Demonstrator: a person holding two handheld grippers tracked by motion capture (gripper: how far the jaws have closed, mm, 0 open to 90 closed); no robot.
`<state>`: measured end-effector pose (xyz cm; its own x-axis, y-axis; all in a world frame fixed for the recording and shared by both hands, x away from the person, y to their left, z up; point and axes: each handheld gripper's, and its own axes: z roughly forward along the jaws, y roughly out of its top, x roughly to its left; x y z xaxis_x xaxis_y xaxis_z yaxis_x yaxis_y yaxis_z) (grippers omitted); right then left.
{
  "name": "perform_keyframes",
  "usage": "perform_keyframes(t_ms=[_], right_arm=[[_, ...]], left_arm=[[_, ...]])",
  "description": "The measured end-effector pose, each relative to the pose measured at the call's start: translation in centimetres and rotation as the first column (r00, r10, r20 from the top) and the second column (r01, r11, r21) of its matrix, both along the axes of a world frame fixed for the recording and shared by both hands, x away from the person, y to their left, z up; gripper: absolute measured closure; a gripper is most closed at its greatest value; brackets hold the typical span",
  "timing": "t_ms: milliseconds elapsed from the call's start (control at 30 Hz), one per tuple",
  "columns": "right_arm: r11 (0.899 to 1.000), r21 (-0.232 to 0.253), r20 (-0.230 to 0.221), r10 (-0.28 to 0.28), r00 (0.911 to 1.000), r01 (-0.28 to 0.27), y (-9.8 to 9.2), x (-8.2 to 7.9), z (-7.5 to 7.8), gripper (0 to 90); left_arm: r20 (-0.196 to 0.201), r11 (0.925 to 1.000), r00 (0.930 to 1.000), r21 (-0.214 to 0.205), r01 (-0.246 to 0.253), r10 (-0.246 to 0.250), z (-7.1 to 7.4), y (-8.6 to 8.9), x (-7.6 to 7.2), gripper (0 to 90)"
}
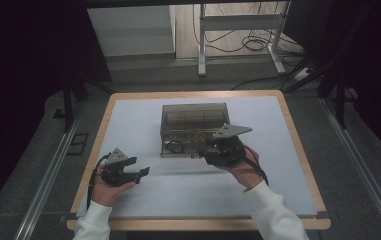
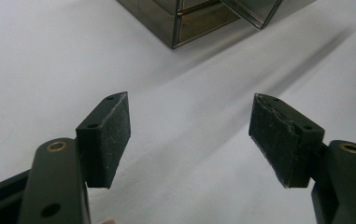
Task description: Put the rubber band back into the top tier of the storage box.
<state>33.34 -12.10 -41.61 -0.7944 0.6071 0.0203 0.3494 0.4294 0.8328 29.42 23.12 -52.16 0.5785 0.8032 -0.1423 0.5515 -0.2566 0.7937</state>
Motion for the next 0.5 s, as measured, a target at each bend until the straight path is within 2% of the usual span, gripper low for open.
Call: perform_keyframes(t_ms=[167,500], right_arm=[[1.000,-0.007,-0.003,-0.013,0.9999,0.013,-1.3,-0.7,-0.4,50.7],[0.999,0.009,0.000,-0.053,0.9986,0.053,-3.7,-1.7,-1.0,50.0]], left_arm=[[0.000,1.0000,1.0000,0.009,0.003,-0.003,0.0,0.1,0.0,29.6],[-0.003,1.0000,1.0000,0.006,-0.002,0.002,0.0,0.1,0.1,29.6]])
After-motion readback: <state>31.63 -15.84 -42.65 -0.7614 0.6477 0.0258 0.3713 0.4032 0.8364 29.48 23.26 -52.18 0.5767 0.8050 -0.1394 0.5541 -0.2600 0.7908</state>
